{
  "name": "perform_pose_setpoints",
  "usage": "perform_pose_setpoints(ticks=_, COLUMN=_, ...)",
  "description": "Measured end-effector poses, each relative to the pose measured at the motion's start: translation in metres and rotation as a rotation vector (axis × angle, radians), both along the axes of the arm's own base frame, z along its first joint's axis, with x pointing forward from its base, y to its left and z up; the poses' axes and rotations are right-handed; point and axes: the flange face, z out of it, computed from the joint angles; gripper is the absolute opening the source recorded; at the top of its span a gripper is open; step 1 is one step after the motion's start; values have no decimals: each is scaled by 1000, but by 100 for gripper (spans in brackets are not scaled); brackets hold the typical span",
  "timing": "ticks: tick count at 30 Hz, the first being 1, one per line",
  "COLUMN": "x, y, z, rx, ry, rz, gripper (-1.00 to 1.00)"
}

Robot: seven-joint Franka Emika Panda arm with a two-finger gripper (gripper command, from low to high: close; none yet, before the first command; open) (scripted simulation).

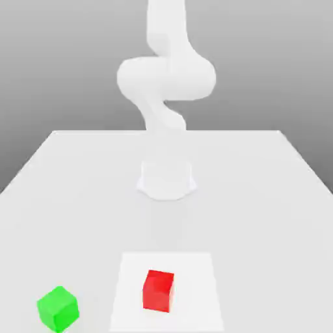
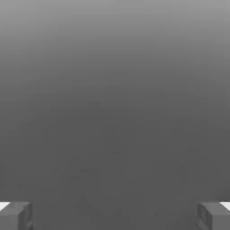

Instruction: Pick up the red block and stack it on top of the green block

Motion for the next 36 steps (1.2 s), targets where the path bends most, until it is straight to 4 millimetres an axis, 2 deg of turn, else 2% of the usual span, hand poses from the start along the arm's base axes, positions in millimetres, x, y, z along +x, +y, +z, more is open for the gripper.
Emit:
perform_pose_setpoints(ticks=5, x=55, y=-3, z=-100, rx=14, ry=164, rz=-36, gripper=0)
perform_pose_setpoints(ticks=8, x=75, y=-5, z=-161, rx=23, ry=258, rz=-57, gripper=0)
perform_pose_setpoints(ticks=11, x=87, y=-8, z=-224, rx=32, ry=353, rz=-79, gripper=0)
perform_pose_setpoints(ticks=16, x=86, y=-11, z=-329, rx=47, ry=511, rz=-115, gripper=0)
perform_pose_setpoints(ticks=22, x=58, y=-14, z=-445, rx=67, ry=693, rz=-157, gripper=0)
perform_pose_setpoints(ticks=27, x=53, y=-14, z=-507, rx=69, ry=717, rz=-163, gripper=0)
perform_pose_setpoints(ticks=28, x=53, y=-14, z=-517, rx=69, ry=717, rz=-163, gripper=-100)
perform_pose_setpoints(ticks=33, x=53, y=-14, z=-517, rx=69, ry=717, rz=-163, gripper=-100)
perform_pose_setpoints(ticks=34, x=52, y=-14, z=-521, rx=69, ry=717, rz=-163, gripper=-100)
perform_pose_setpoints(ticks=36, x=53, y=-13, z=-511, rx=69, ry=717, rz=-163, gripper=-100)
